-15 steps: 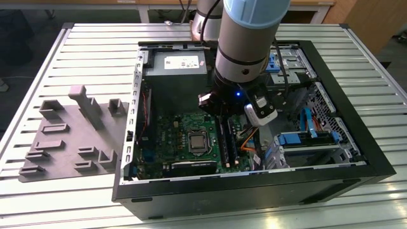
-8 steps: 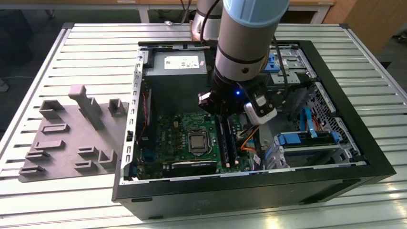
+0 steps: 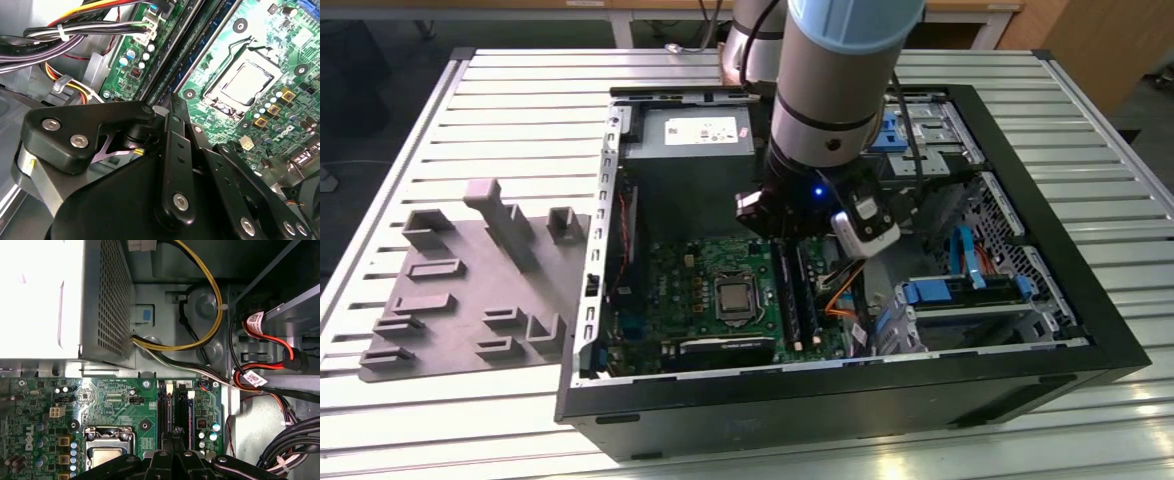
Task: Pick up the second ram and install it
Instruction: 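Press down the second ram until it locks into place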
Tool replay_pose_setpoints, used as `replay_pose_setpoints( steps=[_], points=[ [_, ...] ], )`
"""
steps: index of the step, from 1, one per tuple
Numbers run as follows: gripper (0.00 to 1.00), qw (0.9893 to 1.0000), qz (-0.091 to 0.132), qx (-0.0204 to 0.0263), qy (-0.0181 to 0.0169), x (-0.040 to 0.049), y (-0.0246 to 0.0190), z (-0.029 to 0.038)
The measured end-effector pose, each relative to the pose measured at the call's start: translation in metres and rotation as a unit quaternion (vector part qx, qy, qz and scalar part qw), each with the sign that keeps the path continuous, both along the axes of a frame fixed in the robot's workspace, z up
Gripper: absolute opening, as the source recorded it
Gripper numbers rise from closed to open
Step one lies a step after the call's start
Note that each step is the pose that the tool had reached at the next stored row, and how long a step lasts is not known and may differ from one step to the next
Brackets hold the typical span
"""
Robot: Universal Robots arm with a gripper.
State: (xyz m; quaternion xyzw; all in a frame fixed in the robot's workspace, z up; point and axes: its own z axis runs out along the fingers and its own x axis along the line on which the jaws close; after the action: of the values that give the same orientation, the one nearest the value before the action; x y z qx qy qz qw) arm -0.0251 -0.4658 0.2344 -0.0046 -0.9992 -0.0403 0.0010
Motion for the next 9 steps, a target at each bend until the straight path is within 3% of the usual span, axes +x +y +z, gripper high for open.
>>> replay_pose_setpoints(
  steps=[9],
  points=[
    [0.11, 1.0000, 0.000, 0.0000, 0.0000, 0.0000, 0.0045, 0.0000]
  ],
)
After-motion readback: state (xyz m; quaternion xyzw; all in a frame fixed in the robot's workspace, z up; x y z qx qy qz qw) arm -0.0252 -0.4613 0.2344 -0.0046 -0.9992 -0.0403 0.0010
